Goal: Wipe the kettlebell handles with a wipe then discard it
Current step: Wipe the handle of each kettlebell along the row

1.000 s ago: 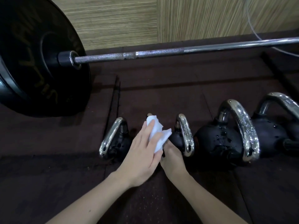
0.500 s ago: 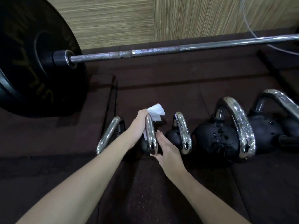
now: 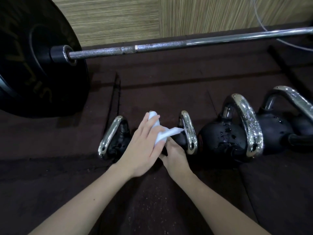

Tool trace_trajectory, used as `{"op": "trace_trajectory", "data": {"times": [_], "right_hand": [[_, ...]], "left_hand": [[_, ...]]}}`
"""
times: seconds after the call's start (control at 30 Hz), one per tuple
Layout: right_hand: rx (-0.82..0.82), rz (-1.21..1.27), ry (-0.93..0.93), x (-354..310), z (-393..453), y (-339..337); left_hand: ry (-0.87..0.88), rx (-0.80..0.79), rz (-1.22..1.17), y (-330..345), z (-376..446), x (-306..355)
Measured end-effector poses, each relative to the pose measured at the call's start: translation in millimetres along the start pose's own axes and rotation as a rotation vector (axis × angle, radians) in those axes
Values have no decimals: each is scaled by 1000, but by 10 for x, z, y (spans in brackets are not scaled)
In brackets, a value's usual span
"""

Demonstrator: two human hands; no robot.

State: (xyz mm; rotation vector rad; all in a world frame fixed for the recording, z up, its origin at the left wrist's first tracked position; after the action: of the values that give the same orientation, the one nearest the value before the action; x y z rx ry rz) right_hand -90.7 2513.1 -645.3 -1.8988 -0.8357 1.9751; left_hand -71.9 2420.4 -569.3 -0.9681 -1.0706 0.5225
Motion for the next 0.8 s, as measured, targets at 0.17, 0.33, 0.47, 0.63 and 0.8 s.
{"op": "trace_trajectory", "data": {"times": [0.17, 0.33, 0.47, 0.63, 0.8], "right_hand": [[-16, -29, 11, 150, -43, 60], [-70, -105, -47, 123, -183, 52], [-108, -135, -47, 212, -568, -67], [158, -77, 73, 480, -917, -508], [268, -21, 29, 479, -965, -706]], "left_hand": [[-215, 43, -283, -98, 452, -318], [-560, 60, -531, -122, 571, -639], [-678, 138, -564, -206, 504, -802], [-606, 165, -510, -400, 525, -632], [-443, 138, -451, -549, 724, -200]]}}
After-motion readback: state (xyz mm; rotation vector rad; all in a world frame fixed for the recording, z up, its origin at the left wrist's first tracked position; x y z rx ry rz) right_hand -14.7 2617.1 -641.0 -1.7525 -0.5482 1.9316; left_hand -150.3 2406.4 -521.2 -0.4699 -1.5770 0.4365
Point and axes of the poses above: each hand's wrist, its own z-axis towards the middle knuckle, its own y-axis out of the palm, x = y × z, the point moved 9 cm from there along z, towards the middle knuckle, and after that the axes turned 2 degrees about z, right-handed, at the moved point
